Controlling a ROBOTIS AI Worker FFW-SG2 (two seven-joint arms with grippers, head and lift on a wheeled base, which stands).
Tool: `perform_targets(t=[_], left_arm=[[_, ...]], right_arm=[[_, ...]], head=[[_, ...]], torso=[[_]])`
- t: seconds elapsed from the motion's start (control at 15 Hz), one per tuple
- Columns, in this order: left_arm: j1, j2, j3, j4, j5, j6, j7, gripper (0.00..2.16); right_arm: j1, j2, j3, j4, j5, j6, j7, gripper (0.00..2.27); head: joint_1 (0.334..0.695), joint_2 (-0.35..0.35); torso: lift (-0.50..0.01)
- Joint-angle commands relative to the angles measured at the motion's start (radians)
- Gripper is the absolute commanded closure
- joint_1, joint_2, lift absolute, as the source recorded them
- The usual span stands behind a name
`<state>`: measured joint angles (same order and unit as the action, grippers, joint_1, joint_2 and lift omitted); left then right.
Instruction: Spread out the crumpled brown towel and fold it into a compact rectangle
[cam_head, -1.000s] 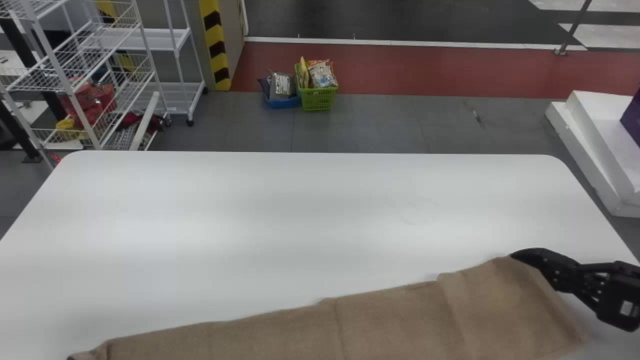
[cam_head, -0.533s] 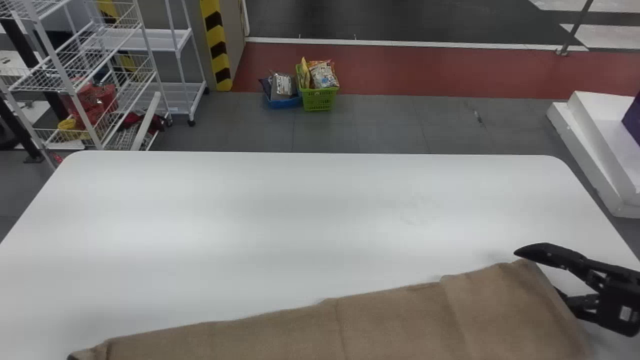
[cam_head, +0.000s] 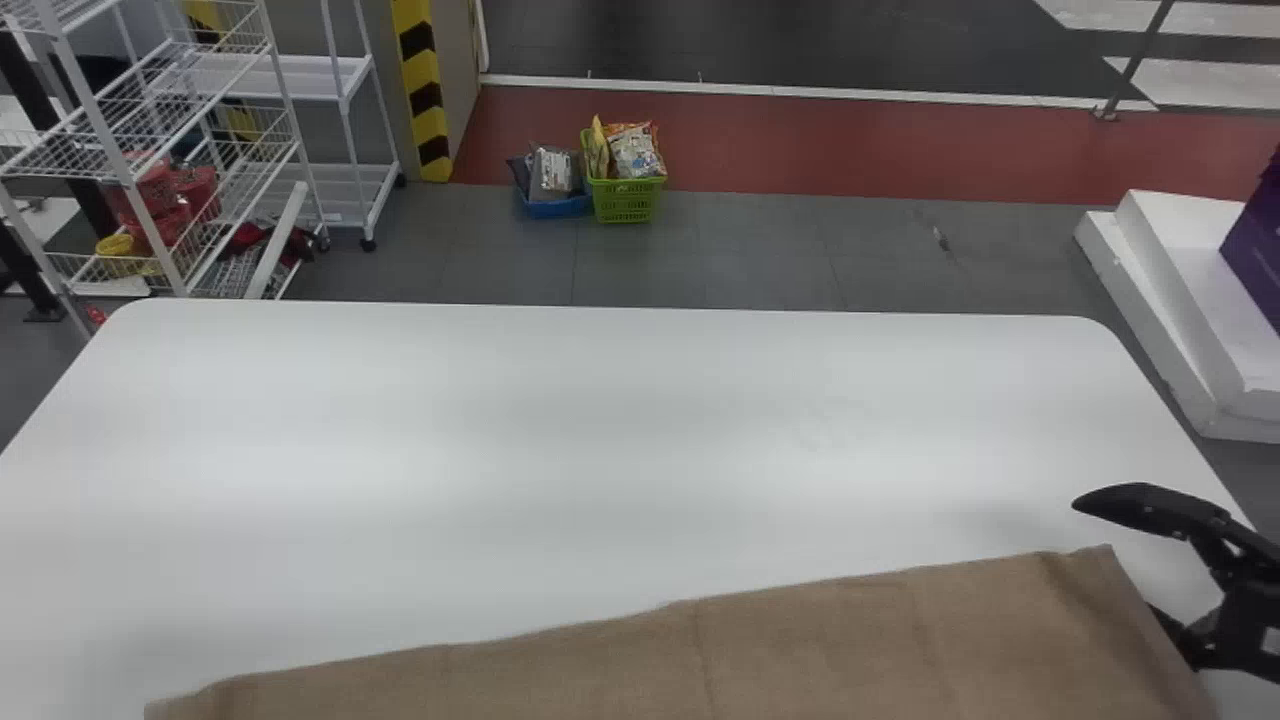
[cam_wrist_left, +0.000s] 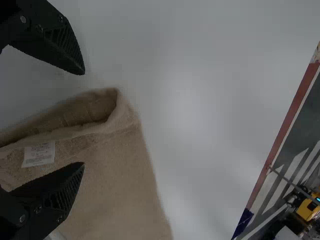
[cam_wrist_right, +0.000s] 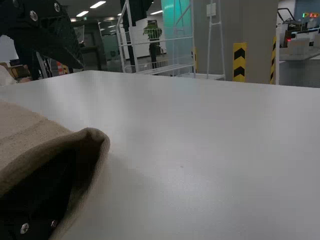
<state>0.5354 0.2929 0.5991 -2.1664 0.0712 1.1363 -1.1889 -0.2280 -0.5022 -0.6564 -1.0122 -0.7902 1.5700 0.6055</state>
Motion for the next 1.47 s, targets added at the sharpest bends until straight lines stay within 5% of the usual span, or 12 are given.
perform_targets(t=[0.0, 0.8, 1.4], left_arm=[[0.003, -0.001, 0.008, -0.016, -0.001, 0.01, 0.0, 0.08], [0.014, -0.018, 0.048, -0.085, 0.01, 0.057, 0.006, 0.08], [0.014, -0.018, 0.045, -0.075, 0.009, 0.053, 0.02, 0.08]], right_arm=[[0.036, 0.005, -0.019, -0.063, 0.002, 0.002, -0.041, 0.06], [0.154, 0.048, -0.132, -0.321, -0.004, 0.002, -0.085, 0.07], [0.164, 0.096, -0.16, -0.39, -0.032, 0.002, -0.073, 0.07]], head=[[0.695, -0.064], [0.695, -0.133], [0.695, -0.099]], torso=[[-0.127], [-0.127], [-0.127]])
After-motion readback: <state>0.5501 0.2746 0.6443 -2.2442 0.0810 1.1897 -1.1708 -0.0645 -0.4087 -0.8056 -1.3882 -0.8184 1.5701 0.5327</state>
